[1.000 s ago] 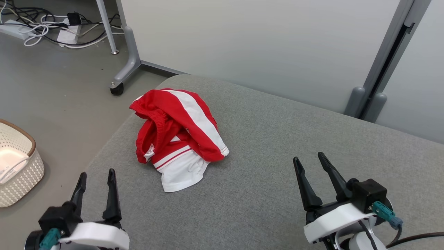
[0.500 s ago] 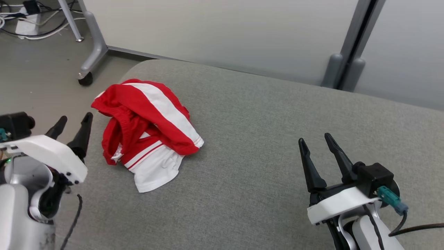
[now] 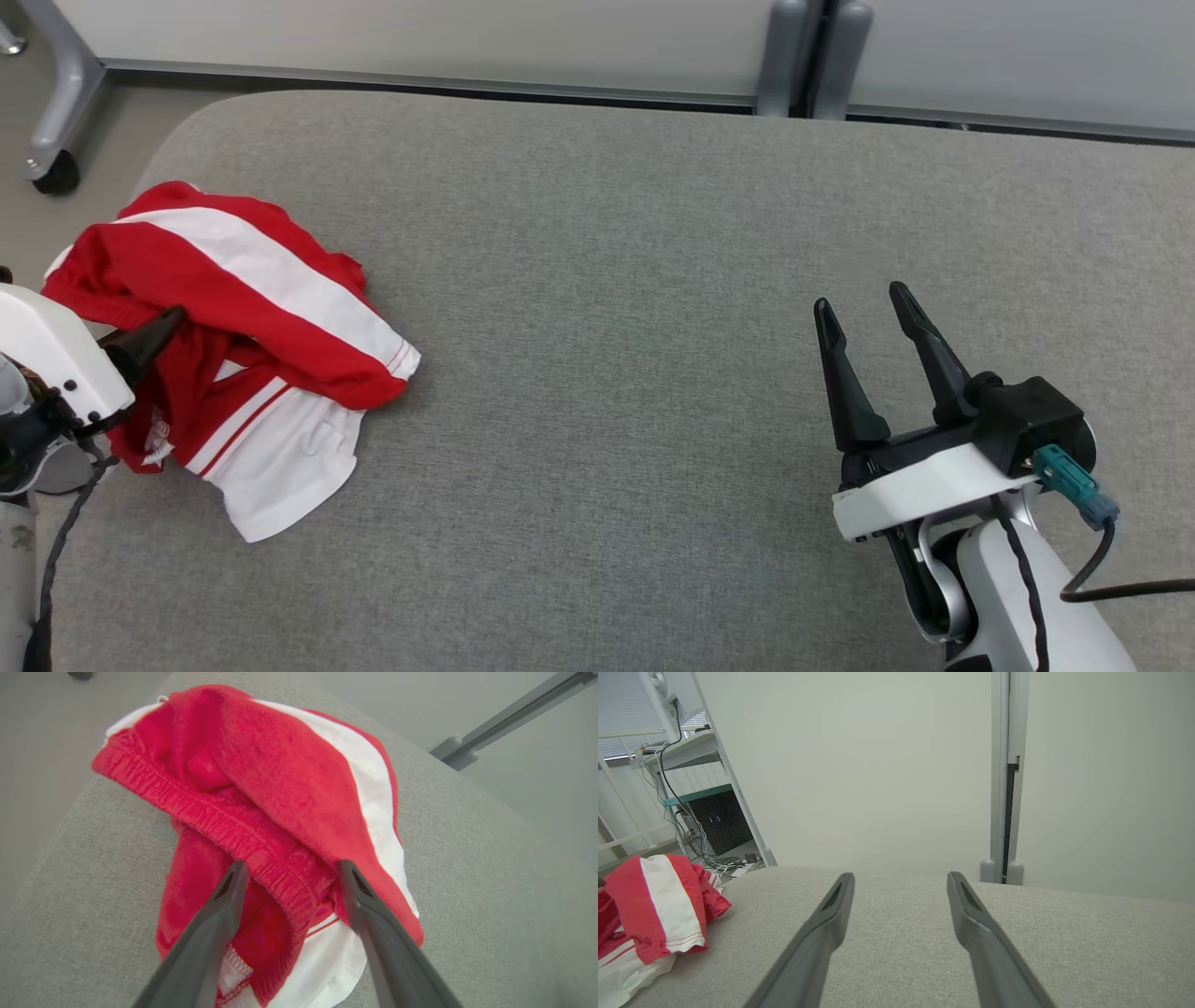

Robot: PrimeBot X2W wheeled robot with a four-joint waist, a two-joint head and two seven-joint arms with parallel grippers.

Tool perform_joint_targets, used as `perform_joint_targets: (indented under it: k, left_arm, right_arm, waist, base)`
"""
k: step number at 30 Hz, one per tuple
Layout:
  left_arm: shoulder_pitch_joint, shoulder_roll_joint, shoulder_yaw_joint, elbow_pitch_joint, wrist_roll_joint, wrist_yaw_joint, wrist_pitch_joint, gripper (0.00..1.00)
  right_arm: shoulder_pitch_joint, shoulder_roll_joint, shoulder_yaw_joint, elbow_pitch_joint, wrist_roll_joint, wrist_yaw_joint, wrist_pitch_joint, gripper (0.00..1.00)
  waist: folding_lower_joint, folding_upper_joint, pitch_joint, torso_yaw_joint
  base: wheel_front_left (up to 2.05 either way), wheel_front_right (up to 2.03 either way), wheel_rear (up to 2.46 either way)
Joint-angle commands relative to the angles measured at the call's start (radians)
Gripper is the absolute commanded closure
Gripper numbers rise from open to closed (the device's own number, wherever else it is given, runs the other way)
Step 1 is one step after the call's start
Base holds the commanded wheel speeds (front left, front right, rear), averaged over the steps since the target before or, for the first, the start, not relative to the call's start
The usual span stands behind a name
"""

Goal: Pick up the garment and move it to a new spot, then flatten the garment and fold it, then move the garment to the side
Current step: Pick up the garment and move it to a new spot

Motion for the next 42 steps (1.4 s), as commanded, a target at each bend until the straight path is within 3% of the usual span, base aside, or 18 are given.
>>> perform_joint_targets:
  k: [1,7,8,9,11,22,31,36,42]
  left_arm:
    - [-0.028,0.022,-0.005,0.025,-0.017,-0.005,0.018,0.00]
    - [-0.048,0.060,-0.052,0.124,-0.044,-0.005,0.079,0.00]
    - [-0.050,0.060,-0.059,0.135,-0.044,-0.005,0.079,0.05]
    - [-0.051,0.060,-0.065,0.145,-0.048,-0.005,0.073,0.44]
    - [-0.055,0.074,-0.074,0.154,-0.055,-0.005,0.057,1.00]
    - [-0.027,0.142,-0.177,0.109,-0.100,-0.005,-0.005,1.00]
    - [-0.029,0.240,-0.290,-0.072,-0.112,-0.005,0.023,1.00]
    - [-0.052,0.266,-0.347,-0.251,-0.121,-0.005,0.061,1.00]
    - [-0.068,0.238,-0.376,-0.419,-0.134,-0.001,0.078,1.00]
  right_arm:
    - [-0.016,-0.007,-0.001,-0.003,-0.008,0.002,-0.005,0.00]
    - [-0.032,-0.007,0.003,-0.008,-0.012,0.002,-0.005,0.00]
    - [-0.035,-0.006,0.003,-0.009,-0.013,0.002,-0.005,0.00]
    - [-0.034,-0.006,0.002,-0.010,-0.014,0.002,-0.005,0.00]
    - [-0.031,-0.007,-0.001,-0.012,-0.015,0.002,-0.005,0.00]
    - [0.000,-0.007,0.012,0.012,0.018,0.002,-0.005,0.00]
    - [0.039,-0.007,0.027,0.020,0.076,0.002,-0.005,0.00]
    - [0.062,-0.007,0.031,0.022,0.104,0.002,-0.005,0.00]
    - [0.059,-0.007,0.027,0.021,0.106,0.002,-0.005,0.00]
  waist:
    - [0.0000,0.0000,0.035,-0.040]
    - [0.0000,0.0000,0.063,-0.072]
    - [0.0000,0.0000,0.065,-0.076]
    - [0.0000,0.0000,0.067,-0.079]
    - [0.0000,0.0000,0.068,-0.084]
    - [0.0000,0.0000,-0.010,-0.086]
    - [0.0000,0.0000,-0.123,-0.096]
    - [0.0000,0.0000,-0.163,-0.149]
    - [0.0000,0.0000,-0.175,-0.247]
  base:
    - [0.00,0.00,0.00]
    - [0.00,0.00,0.00]
    - [0.00,0.00,0.00]
    - [0.00,0.00,0.00]
    - [0.00,0.00,0.00]
    - [0.00,0.00,0.00]
    - [0.00,0.00,0.00]
    - [0.00,0.00,0.00]
    - [0.00,0.00,0.00]
